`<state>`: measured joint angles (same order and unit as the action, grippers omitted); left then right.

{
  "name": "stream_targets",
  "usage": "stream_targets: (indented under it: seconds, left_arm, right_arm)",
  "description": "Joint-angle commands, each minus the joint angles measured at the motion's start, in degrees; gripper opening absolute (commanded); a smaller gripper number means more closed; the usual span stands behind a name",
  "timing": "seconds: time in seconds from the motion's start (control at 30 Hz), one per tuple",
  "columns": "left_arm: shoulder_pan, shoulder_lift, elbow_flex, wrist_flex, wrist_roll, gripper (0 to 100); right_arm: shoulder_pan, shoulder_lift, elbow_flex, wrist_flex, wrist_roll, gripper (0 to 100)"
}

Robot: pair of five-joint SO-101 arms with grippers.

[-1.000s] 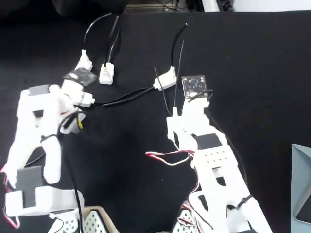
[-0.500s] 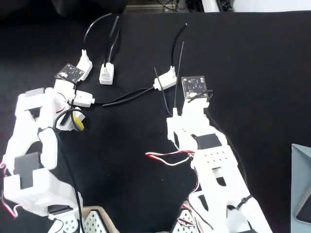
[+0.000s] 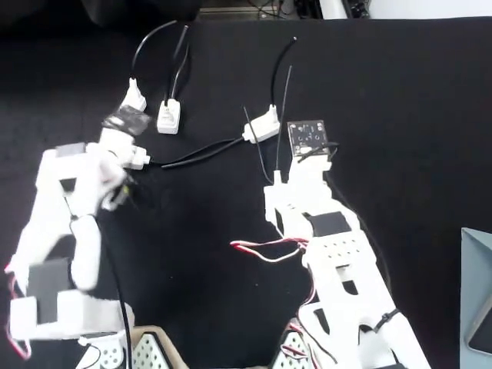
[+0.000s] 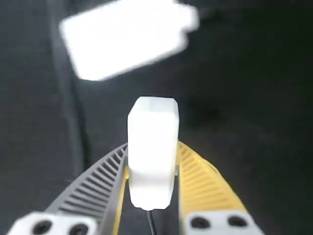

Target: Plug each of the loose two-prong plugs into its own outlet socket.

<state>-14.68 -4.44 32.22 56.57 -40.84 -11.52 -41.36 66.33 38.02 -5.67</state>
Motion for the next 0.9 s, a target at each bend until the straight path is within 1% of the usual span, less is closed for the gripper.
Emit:
stream_targets:
  seconds: [0.0,0.07,0.13,0.2,0.3,0.33,0.4,0.47,0.5,0.53,0.57,0.73,0.87]
  left_arm:
    - [10.0,-16.3,9.5,5.5,0.4,3]
    - [14.9,-24.3,14.7,7.0,2.9,3]
    - [19.1,-31.7,18.9,7.8,8.3,3]
    - [22.3,-38.0,22.5,8.3,12.0,3]
    - [25.5,-42.4,26.3,7.9,14.2,3]
    - [25.8,-42.5,27.1,7.8,14.4,5]
    - [25.8,-41.8,28.6,7.4,14.5,14]
    - [25.3,-40.5,30.3,6.0,15.6,26]
    - [24.1,-39.8,30.8,5.0,17.0,30]
    - [23.0,-39.2,31.0,3.7,18.0,32]
    - [21.6,-38.5,31.0,2.3,18.1,32]
    - [13.5,-35.0,30.7,-4.5,11.3,30]
    - [8.0,-31.0,30.0,-10.0,9.3,30]
  right_arm:
    - [3.2,-1.5,-0.9,-1.1,-0.1,1.2]
    - [3.3,-1.5,-0.9,-1.1,-0.1,1.2]
    - [3.3,-1.5,-0.9,-1.1,-0.1,1.2]
    - [3.3,-1.5,-0.9,-1.1,-0.3,1.2]
    - [3.3,-1.5,-0.8,-1.1,-0.3,1.2]
    - [3.3,-1.5,-0.8,-1.1,-0.3,1.2]
    - [3.3,-1.5,-0.7,-1.1,-0.3,1.2]
    - [3.3,-1.5,-0.7,-1.1,-0.4,1.2]
    - [3.3,-1.5,-0.7,-1.1,-0.4,1.2]
    - [3.3,-1.5,-0.7,-1.1,-0.4,1.2]
    - [3.3,-1.5,-0.6,-1.1,-0.4,1.2]
    - [3.3,-1.4,-0.6,-1.1,-0.4,1.2]
    - [3.3,-1.3,-0.6,-1.1,-0.4,1.2]
